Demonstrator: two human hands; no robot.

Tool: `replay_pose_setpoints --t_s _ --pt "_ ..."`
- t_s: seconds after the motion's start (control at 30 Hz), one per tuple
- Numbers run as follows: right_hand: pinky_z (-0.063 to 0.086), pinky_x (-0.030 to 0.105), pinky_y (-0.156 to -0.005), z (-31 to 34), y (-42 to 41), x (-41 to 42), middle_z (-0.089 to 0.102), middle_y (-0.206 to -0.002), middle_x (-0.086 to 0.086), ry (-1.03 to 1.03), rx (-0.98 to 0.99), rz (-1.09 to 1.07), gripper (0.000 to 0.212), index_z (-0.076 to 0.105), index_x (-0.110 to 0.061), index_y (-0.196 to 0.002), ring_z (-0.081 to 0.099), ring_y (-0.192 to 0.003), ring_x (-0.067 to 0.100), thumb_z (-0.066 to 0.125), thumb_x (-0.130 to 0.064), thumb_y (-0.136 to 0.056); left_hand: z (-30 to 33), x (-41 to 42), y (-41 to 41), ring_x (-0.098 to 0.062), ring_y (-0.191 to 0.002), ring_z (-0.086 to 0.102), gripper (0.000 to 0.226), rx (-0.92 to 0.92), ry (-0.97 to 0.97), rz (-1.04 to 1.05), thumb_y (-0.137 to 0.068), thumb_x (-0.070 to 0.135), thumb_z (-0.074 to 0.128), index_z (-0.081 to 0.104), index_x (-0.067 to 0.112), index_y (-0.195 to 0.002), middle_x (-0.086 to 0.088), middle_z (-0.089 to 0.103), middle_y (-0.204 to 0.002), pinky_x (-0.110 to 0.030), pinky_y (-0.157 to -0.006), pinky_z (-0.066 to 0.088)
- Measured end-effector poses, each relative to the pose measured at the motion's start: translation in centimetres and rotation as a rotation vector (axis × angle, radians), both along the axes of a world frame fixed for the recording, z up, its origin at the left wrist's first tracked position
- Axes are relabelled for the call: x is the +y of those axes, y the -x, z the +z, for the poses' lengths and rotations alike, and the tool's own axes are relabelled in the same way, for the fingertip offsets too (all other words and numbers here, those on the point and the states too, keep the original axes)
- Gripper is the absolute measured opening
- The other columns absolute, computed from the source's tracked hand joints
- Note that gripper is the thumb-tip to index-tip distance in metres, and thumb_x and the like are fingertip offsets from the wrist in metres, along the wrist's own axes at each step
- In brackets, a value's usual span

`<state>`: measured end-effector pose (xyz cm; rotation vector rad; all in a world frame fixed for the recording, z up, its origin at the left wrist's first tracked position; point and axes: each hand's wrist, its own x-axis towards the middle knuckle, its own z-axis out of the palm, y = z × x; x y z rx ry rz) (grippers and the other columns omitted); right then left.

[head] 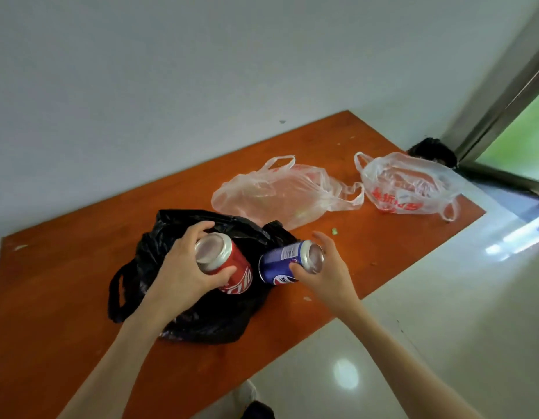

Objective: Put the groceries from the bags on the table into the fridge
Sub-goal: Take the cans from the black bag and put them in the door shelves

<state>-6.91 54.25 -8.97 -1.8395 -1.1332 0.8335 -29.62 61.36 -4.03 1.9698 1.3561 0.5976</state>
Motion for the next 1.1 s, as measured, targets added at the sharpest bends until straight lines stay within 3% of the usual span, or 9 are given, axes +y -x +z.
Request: replay_pose_setpoints --t_s 0.1,0.23,0.3,0.43,0.5,0.63,0.8,0.93,1.1 --pt "0.055 0.03 -0.084 2.0 -3.6 -2.8 0.044 -0.125 -0.004 -0.101 0.14 -0.112 0.071 0.03 -0.024 -0.138 0.053 -0.114 0.018 0.07 -0.02 -0.08 2.7 -1.5 -4.0 -0.006 -0.104 0.051 0.073 -0.205 0.013 0.042 -0.062 0.041 0.081 0.04 0.038 -0.122 0.011 0.051 -0.118 -0.014 -0.074 0.041" --pt "0.053 0.042 -0.091 4.1 -10.4 -8.3 0.046 -0.131 0.005 -0.167 0.246 -0.282 0.081 0.02 -0.021 -0.145 0.056 -0.114 0.023 0.07 -0.023 -0.08 4.2 -4.8 -11.3 -0.014 -0.105 0.056 0.071 -0.393 0.083 0.015 -0.056 0.049 0.08 0.045 0.031 -0.115 0.001 0.055 -0.12 -0.021 -0.074 0.048" --pt "0.056 0.035 -0.083 4.9 -14.0 -12.0 0.045 -0.134 0.008 -0.197 0.357 -0.416 0.079 0.019 -0.021 -0.146 0.058 -0.11 0.022 0.066 -0.026 -0.083 4.3 -7.3 -15.6 -0.018 -0.103 0.059 0.067 -0.45 0.143 -0.011 -0.057 0.045 0.073 0.044 0.029 -0.116 -0.002 0.057 -0.118 -0.027 -0.076 0.052" --pt "0.053 0.025 -0.063 5.9 -21.1 -19.9 0.056 -0.109 0.006 -0.304 0.631 -0.653 0.053 0.036 -0.019 -0.131 0.062 -0.089 0.017 0.062 -0.031 -0.086 3.8 -12.6 -24.3 -0.018 -0.097 0.061 0.059 -0.558 0.295 -0.097 -0.066 0.04 0.071 0.043 0.031 -0.117 -0.003 0.058 -0.114 -0.028 -0.07 0.053" --pt "0.051 0.027 -0.06 6.4 -24.0 -23.9 0.058 -0.093 0.005 -0.377 0.708 -0.749 0.041 0.049 -0.009 -0.119 0.059 -0.082 0.018 0.061 -0.031 -0.086 3.8 -14.9 -28.4 -0.017 -0.096 0.061 0.075 -0.613 0.414 -0.158 -0.06 0.043 0.077 0.044 0.024 -0.125 -0.004 0.059 -0.115 -0.028 -0.07 0.051" --pt "0.052 0.033 -0.074 7.4 -28.9 -31.7 0.061 -0.089 0.002 -0.512 0.877 -1.0 0.04 0.057 -0.007 -0.108 0.061 -0.078 0.015 0.055 -0.042 -0.088 4.4 -19.8 -36.8 -0.023 -0.1 0.06 0.054 -0.702 0.708 -0.308 -0.065 0.034 0.068 0.054 0.02 -0.115 -0.006 0.062 -0.111 -0.038 -0.074 0.052" --pt "0.056 0.039 -0.078 8.1 -35.1 -40.7 0.065 -0.098 0.006 -0.711 1.141 -1.17 0.051 0.058 -0.013 -0.11 0.065 -0.085 0.022 0.051 -0.057 -0.085 4.4 -26.4 -47.4 -0.022 -0.098 0.059 0.066 -0.656 1.002 -0.399 -0.066 0.036 0.068 0.051 0.011 -0.125 -0.011 0.059 -0.115 -0.04 -0.072 0.051" --pt "0.058 0.039 -0.061 8.9 -40.1 -46.9 0.07 -0.072 0.013 -0.825 1.205 -1.181 0.026 0.058 -0.009 -0.096 0.069 -0.063 0.027 0.057 -0.033 -0.088 3.6 -31.8 -55.8 -0.025 -0.092 0.064 0.063 -0.617 1.282 -0.366 -0.073 0.04 0.068 0.051 0.007 -0.123 -0.012 0.062 -0.111 -0.042 -0.065 0.056" --pt "0.058 0.044 -0.066 9.5 -48.0 -52.7 0.071 -0.08 0.015 -0.792 1.19 -1.234 0.033 0.057 -0.008 -0.105 0.07 -0.068 0.03 0.057 -0.035 -0.085 4.0 -38.9 -66.3 -0.031 -0.071 0.068 0.053 -0.381 1.539 -0.469 -0.078 0.05 0.061 0.056 0.003 -0.101 -0.016 0.069 -0.078 -0.049 -0.062 0.056"
